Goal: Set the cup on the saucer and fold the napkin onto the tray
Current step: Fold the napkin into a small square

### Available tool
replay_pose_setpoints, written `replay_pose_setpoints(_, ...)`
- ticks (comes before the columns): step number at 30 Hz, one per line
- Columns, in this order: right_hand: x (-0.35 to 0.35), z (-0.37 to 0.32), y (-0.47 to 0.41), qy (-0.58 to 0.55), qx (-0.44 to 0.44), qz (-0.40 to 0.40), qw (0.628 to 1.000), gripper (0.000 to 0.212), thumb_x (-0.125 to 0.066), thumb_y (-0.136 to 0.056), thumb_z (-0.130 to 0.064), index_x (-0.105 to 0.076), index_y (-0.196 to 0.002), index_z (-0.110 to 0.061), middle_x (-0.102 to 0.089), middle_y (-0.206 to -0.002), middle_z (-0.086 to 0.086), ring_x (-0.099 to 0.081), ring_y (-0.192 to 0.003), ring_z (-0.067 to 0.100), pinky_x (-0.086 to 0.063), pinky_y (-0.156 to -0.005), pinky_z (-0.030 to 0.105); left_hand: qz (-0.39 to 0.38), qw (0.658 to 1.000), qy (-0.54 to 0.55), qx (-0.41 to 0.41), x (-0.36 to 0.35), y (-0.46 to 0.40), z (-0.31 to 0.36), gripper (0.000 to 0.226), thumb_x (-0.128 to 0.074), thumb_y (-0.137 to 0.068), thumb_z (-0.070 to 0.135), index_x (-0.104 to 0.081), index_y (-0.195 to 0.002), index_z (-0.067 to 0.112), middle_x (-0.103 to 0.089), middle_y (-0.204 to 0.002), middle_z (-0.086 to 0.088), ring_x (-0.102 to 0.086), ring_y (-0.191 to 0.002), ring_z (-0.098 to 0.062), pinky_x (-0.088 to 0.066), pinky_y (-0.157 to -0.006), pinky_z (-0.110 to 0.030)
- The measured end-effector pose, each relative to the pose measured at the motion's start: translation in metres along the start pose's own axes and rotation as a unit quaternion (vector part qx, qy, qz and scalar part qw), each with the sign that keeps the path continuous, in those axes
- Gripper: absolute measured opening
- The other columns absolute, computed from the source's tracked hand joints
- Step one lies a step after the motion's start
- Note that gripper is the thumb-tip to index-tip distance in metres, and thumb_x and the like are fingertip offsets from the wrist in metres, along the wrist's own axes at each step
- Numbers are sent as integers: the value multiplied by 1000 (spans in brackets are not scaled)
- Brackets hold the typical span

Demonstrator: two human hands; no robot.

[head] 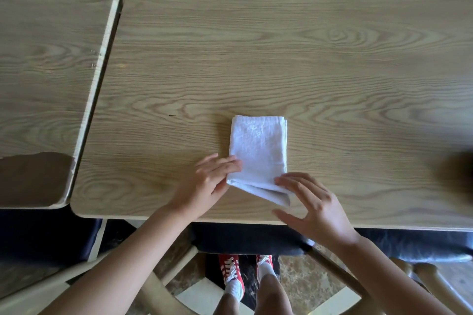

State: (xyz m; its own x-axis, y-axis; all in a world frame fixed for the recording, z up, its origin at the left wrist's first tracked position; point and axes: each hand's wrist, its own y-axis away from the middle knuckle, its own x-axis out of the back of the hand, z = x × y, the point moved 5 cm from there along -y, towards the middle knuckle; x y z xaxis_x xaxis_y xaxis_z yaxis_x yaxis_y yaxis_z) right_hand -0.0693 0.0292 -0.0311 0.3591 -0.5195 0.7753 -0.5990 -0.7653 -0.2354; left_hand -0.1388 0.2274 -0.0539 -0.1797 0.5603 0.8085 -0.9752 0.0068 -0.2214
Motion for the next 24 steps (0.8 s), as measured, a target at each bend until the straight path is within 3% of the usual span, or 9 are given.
replay_pose_setpoints(4,-4,18,-14,5,-33,-5,999,47,-55,-71,-25,-53,-119,-20,-61,-120,-2,-48,-119,12,-43,-90,28,25,1000,1,1,2,-2,-2,26,-49,-86,18,-65,-106,12,-70,-110,1,-57,-109,-5,-38,-102,-32)
replay_pose_setpoints(8,-10,27,-27,34,-3,23,999,23,-63,-71,-15,-68,-93,-14,-70,-102,-2,-52,-110,14,-38,-86,26,61,998,-17,23,2,-4,-4,25,-51,-87,23,-69,-98,10,-73,-100,1,-64,-93,-6,-42,-98,-32)
replay_pose_setpoints(11,-7,28,-31,-4,-95,114,989,17,-60,-72,-24,-65,-77,-9,-66,-77,-5,-50,-87,9,-35,-78,30,130,986,-2,104,4,-6,-2,36,-48,-91,32,-66,-75,6,-66,-61,-4,-51,-58,-12,-45,-69,-28)
replay_pose_setpoints(14,-11,28,-32,-32,-214,163,963,27,-55,-78,-38,-61,-69,-14,-47,-63,-22,-40,-69,-1,-32,-81,32,193,961,8,196,3,-16,5,43,-45,-93,34,-54,-64,4,-42,-47,-1,-36,-46,-16,-25,-50,-22)
replay_pose_setpoints(17,-19,28,-34,-54,-279,189,940,34,-50,-79,-45,-60,-70,-14,-46,-57,-17,-42,-64,5,-26,-80,27,221,939,27,262,-5,-27,4,31,-44,-92,28,-49,-69,7,-32,-53,6,-24,-51,-14,-19,-50,-21)
replay_pose_setpoints(21,-23,29,-42,-54,-324,195,924,38,-46,-77,-50,-58,-69,-15,-43,-56,-17,-46,-64,12,-18,-75,23,239,932,21,272,-12,-34,2,30,-38,-93,22,-48,-71,4,-38,-60,2,-26,-59,-10,-22,-54,-23)
replay_pose_setpoints(24,-25,31,-45,-37,-335,194,921,33,-49,-79,-46,-56,-69,-15,-43,-55,-16,-47,-63,15,-16,-72,25,237,935,3,262,-12,-40,1,28,-37,-93,20,-51,-75,2,-47,-57,-6,-35,-55,-17,-30,-52,-30)
